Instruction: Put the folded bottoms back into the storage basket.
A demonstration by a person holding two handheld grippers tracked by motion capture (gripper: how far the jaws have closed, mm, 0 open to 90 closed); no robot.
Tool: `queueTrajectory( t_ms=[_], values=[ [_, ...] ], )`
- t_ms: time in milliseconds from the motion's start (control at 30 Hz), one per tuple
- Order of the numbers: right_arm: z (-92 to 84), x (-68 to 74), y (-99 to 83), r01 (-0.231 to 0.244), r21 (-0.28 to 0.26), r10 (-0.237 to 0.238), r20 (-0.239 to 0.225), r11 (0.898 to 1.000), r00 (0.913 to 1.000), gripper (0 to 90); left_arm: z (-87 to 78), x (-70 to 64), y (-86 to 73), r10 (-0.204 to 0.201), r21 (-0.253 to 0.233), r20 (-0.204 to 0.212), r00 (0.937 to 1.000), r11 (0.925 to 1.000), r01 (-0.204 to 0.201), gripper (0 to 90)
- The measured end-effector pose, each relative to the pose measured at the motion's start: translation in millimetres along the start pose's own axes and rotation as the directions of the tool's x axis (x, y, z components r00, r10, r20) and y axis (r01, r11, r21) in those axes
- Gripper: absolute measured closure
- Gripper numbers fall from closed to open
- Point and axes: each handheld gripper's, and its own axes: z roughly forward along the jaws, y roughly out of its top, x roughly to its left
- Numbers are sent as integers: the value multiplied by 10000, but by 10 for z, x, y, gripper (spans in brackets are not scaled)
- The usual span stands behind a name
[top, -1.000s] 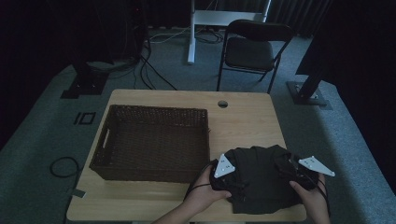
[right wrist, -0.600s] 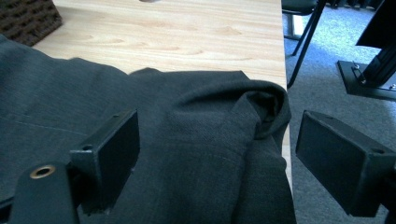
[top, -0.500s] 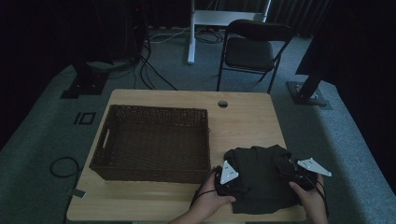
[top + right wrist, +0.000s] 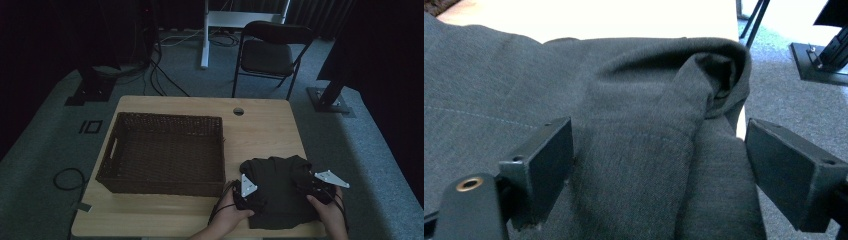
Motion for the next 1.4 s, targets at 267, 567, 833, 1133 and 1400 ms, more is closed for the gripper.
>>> queueTrajectory(
  t_ms=[267, 567, 833, 1133, 1400],
  values=[
    [29, -6, -22, -204, 169, 207, -186, 9996, 9996, 135, 93, 77, -9, -384, 227, -95, 9992, 9990, 386, 166],
    [74, 16, -45, -1, 527, 16, -284, 9986, 9996, 127, 173, 114, -4, -625, 448, -126, 9980, 9970, 630, 150],
    [100, 27, -60, -23, 749, 60, -497, 9972, 9987, 119, 238, 128, 12, -736, 895, 18, 9973, 9933, 731, 140],
    [127, 21, -69, -667, 1105, 777, -990, 9916, 9920, 225, 350, 176, 75, -887, 1360, 61, 9960, 9869, 870, 112],
    [99, 59, -79, -1022, 1076, 1196, -1708, 9889, 9780, 559, 389, 182, 105, -652, 1279, 664, 9957, 9902, 563, 500]
  ],
)
